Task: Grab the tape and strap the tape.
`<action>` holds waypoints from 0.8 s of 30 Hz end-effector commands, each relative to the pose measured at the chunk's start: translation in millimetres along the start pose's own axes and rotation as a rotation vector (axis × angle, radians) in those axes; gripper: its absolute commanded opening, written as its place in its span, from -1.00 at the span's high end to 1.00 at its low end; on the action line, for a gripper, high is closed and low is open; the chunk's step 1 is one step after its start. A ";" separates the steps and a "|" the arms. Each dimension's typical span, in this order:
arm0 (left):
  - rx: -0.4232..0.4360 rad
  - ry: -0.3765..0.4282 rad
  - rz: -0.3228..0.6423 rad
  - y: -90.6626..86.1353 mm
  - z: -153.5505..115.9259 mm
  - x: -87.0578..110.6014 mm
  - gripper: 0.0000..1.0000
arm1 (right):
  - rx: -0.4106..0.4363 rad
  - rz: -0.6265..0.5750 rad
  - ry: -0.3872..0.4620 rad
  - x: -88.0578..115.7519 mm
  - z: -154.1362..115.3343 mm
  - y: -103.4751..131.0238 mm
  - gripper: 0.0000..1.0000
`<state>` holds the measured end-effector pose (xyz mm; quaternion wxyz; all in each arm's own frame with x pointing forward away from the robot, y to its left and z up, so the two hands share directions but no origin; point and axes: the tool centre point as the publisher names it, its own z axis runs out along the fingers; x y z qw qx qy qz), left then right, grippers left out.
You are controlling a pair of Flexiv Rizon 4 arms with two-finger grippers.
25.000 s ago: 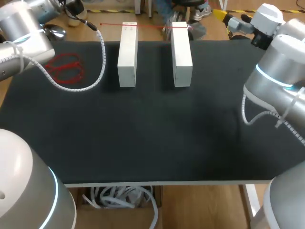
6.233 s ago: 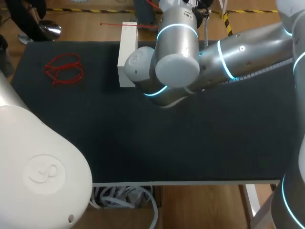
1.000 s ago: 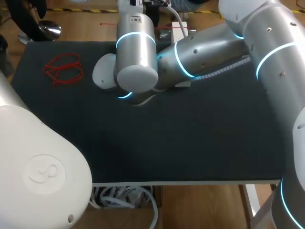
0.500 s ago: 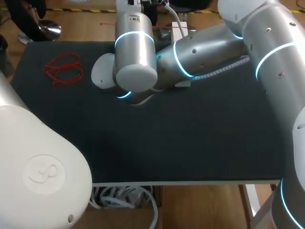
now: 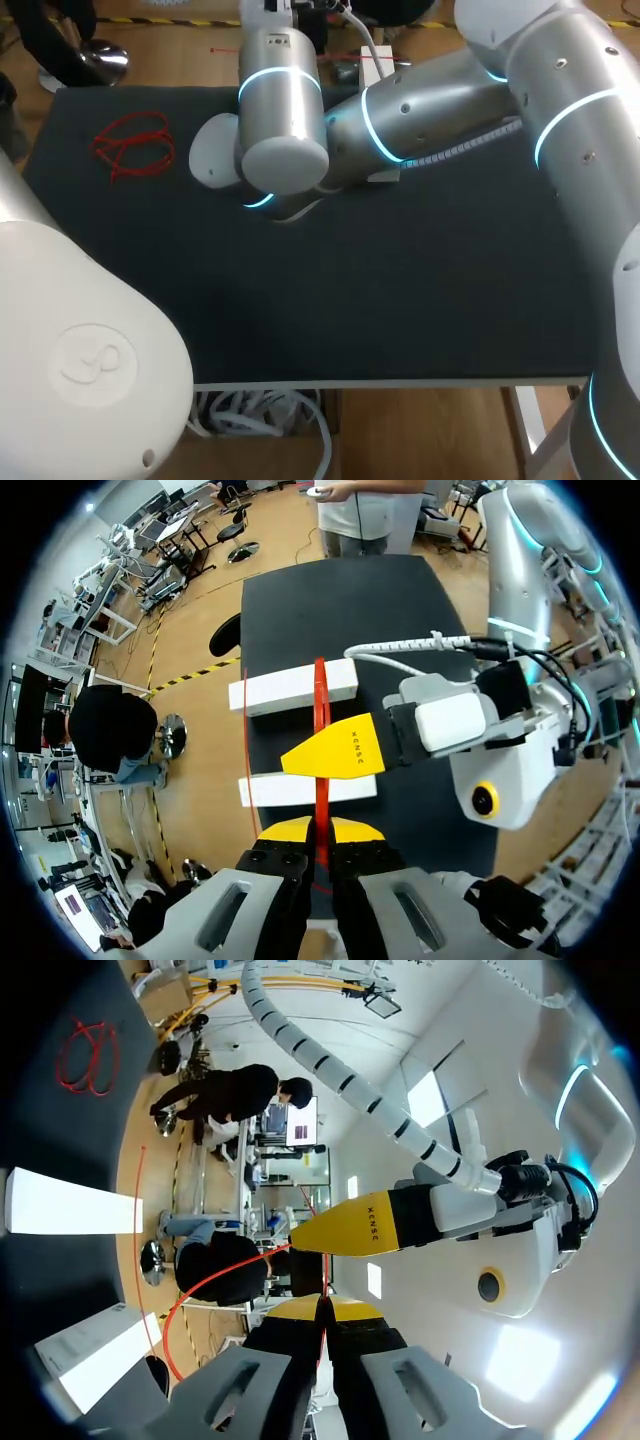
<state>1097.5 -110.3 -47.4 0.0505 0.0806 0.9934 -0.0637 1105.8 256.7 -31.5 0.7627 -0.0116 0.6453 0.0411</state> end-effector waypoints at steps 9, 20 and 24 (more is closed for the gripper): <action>-0.003 0.002 -0.001 -0.5 -0.7 0.2 1.00 | -0.012 0.009 0.014 -0.3 0.5 4.9 1.00; -0.003 0.002 -0.001 -0.5 -0.7 0.2 1.00 | -0.023 0.013 0.021 0.2 3.2 10.4 1.00; -0.003 0.002 -0.001 -0.5 -0.7 0.2 1.00 | -0.027 0.014 0.022 -0.3 3.7 12.2 1.00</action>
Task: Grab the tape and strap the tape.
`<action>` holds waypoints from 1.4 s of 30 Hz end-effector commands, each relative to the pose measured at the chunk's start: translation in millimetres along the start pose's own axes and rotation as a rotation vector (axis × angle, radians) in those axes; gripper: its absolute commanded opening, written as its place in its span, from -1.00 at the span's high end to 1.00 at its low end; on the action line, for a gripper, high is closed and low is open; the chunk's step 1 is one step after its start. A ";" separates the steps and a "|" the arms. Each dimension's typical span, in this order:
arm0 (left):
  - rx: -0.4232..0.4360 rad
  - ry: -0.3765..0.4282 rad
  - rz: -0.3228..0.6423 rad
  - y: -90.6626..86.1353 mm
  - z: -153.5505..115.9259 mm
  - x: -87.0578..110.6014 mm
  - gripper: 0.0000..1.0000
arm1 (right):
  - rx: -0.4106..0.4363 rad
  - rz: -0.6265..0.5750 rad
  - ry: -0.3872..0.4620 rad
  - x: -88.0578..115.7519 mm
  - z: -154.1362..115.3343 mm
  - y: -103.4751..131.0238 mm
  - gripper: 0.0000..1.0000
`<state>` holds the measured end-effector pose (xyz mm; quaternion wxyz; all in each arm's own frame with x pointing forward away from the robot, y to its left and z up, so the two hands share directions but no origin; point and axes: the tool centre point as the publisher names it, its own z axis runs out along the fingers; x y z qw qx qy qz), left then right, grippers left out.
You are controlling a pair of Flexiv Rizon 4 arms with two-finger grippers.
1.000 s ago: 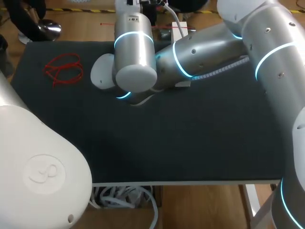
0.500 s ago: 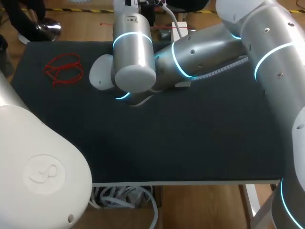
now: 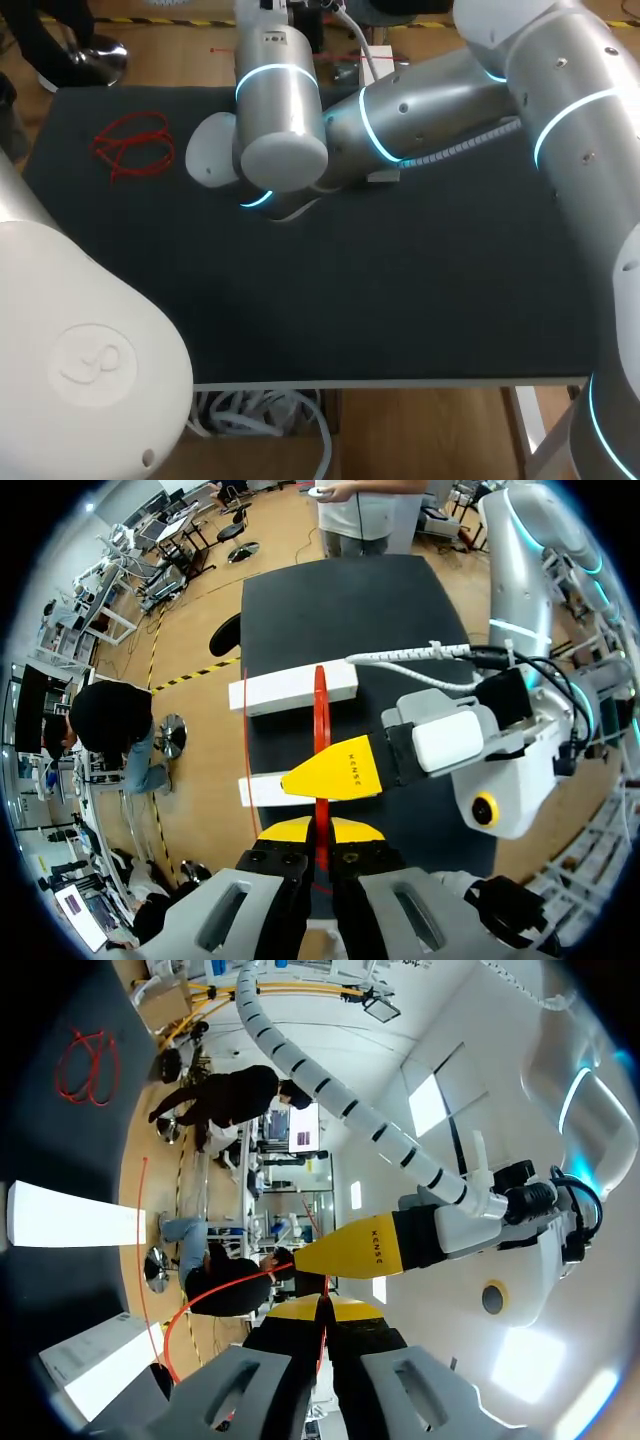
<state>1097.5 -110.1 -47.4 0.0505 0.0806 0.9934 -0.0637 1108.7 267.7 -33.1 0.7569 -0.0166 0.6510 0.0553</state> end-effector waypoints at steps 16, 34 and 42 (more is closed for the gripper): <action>-0.003 0.002 -0.001 -0.7 -0.8 0.2 1.00 | 0.002 -0.001 0.008 -2.9 -4.3 -2.3 1.00; -0.003 0.002 -0.001 -0.7 -0.8 0.2 1.00 | 0.008 0.004 0.014 -1.8 -6.7 -7.7 1.00; -0.003 0.002 -0.001 -0.7 -0.8 0.2 1.00 | 0.002 0.003 0.018 -1.4 -6.4 -7.9 1.00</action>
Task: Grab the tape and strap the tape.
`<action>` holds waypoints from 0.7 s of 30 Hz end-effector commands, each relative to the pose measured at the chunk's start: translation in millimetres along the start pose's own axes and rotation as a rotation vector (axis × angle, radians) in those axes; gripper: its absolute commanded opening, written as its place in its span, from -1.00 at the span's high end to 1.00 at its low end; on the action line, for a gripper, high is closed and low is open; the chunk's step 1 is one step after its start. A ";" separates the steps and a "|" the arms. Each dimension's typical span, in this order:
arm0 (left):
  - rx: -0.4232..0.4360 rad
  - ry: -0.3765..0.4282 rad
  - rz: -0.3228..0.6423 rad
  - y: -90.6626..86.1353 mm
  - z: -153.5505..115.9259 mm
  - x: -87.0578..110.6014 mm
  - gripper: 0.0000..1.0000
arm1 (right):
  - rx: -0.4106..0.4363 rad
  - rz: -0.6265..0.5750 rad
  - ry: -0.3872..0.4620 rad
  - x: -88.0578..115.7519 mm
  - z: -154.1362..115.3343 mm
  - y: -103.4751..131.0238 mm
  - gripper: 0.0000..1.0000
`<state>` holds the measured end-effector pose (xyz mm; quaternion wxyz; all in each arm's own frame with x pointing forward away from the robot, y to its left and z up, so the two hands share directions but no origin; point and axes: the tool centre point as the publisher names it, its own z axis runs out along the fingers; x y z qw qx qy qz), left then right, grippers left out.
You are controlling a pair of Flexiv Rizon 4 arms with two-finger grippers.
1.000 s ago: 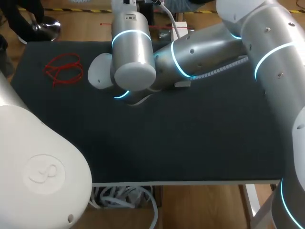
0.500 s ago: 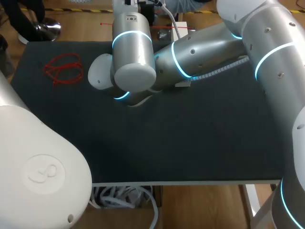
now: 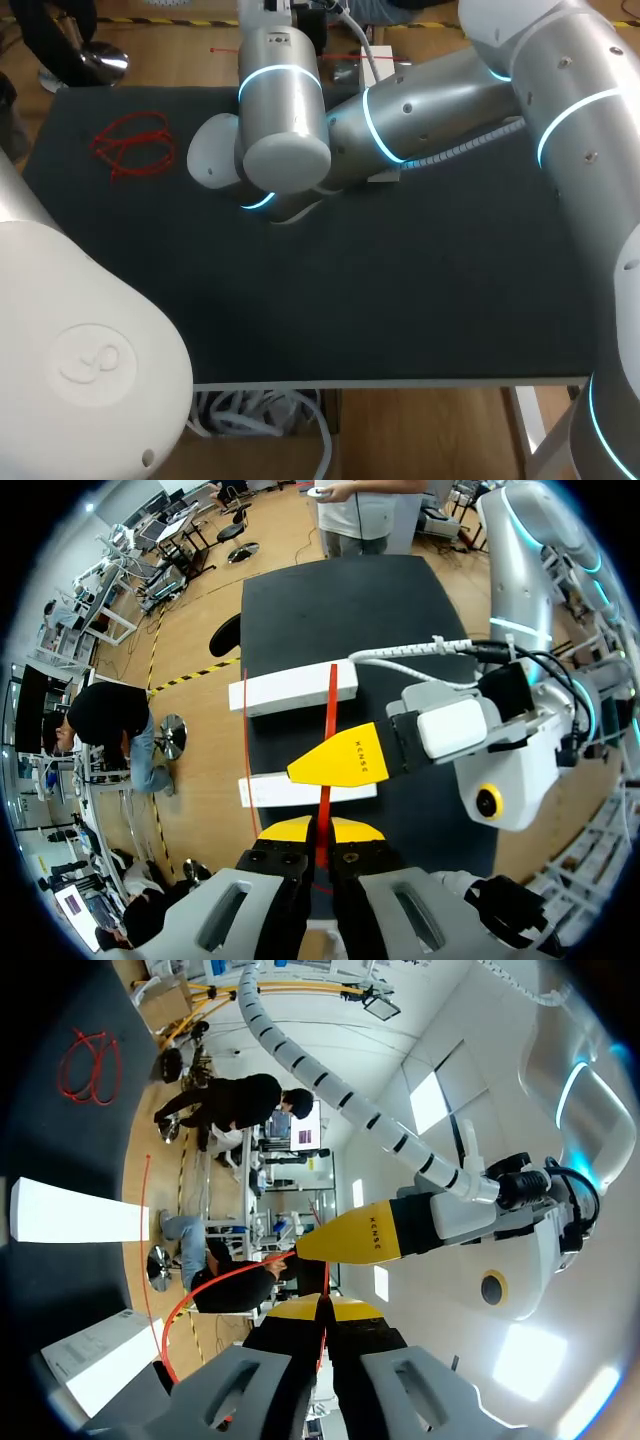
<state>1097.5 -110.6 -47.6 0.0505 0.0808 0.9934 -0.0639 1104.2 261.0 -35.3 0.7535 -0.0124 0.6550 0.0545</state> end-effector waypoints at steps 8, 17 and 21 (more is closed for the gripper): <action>-0.003 0.002 -0.001 -0.2 -1.0 0.2 1.00 | -0.008 -0.002 0.009 -1.8 -0.1 -0.8 1.00; -0.003 0.002 -0.001 -0.2 -1.0 0.2 1.00 | -0.019 -0.004 0.009 -2.7 1.0 2.9 1.00; -0.003 0.002 -0.001 -0.2 -1.0 0.2 1.00 | -0.024 -0.005 0.011 -3.1 1.0 5.4 1.00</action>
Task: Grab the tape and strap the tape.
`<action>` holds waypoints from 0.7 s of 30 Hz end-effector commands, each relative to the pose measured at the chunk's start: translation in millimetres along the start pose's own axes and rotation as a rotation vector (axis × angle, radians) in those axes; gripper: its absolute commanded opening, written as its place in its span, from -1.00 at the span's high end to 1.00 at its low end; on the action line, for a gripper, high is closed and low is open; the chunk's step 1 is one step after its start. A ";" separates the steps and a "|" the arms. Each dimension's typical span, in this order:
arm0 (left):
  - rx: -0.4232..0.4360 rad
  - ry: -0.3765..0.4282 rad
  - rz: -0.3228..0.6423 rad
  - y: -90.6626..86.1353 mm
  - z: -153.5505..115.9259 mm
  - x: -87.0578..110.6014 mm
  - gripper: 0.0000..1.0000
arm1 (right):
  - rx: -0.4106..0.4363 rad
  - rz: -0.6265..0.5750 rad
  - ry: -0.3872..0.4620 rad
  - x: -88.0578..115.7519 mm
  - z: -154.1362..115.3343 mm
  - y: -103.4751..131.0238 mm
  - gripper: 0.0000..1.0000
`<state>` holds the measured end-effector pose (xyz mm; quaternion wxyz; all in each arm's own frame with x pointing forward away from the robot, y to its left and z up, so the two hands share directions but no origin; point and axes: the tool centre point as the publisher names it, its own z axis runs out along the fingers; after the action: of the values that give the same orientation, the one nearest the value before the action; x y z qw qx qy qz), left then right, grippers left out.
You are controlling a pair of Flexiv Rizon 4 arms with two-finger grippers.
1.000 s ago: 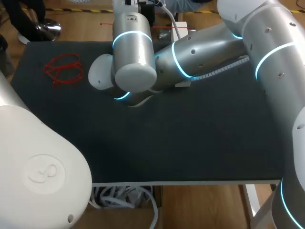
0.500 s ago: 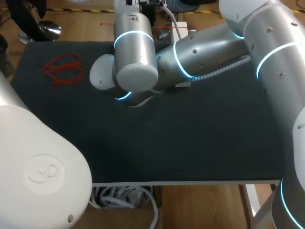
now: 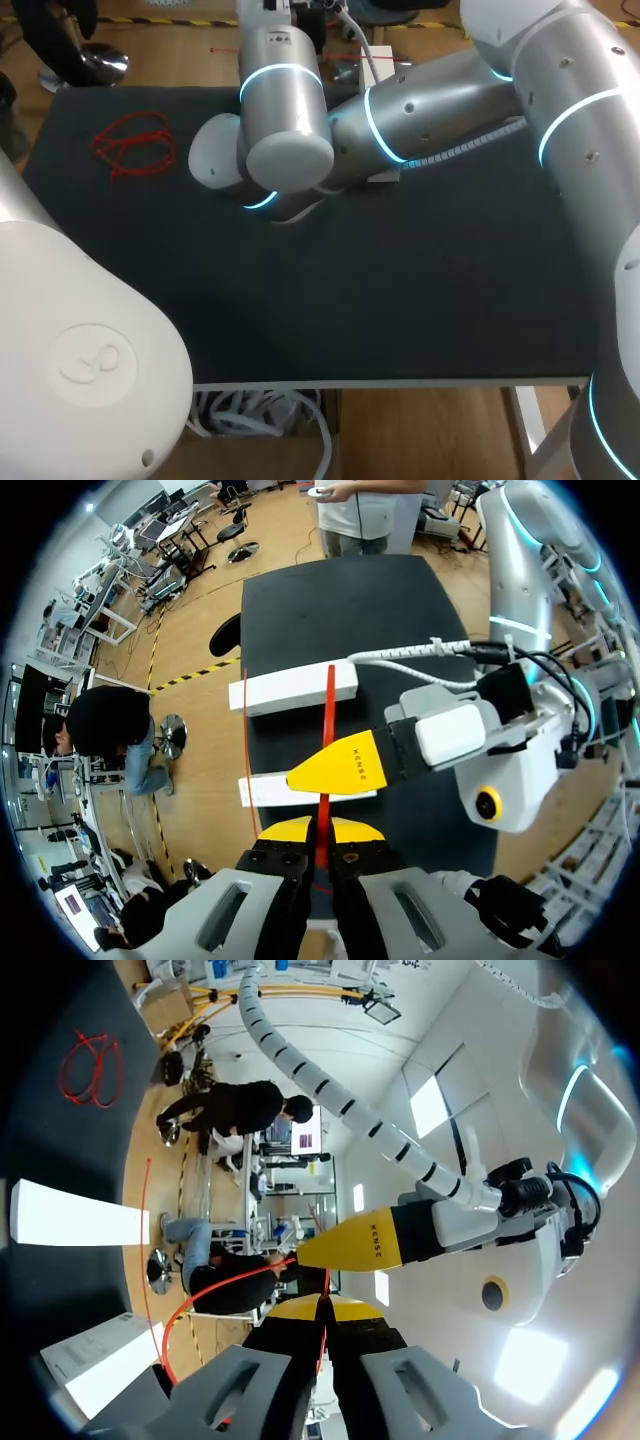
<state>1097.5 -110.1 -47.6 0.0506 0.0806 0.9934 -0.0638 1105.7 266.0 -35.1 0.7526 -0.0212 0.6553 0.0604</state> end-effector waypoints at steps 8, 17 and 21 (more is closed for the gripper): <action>-0.003 0.002 -0.001 -0.6 -1.0 0.2 1.00 | -0.006 -0.005 0.011 -4.3 0.7 4.0 1.00; -0.003 0.002 -0.001 -0.6 -1.0 0.2 1.00 | -0.014 -0.013 0.020 -4.1 1.9 6.2 1.00; -0.003 0.002 -0.001 -0.6 -1.0 0.2 1.00 | -0.014 -0.012 0.023 -3.7 1.8 6.8 1.00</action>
<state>1097.5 -110.1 -47.7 0.0506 0.0807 0.9934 -0.0640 1107.7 272.8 -34.2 0.7485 -0.0296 0.6596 0.0611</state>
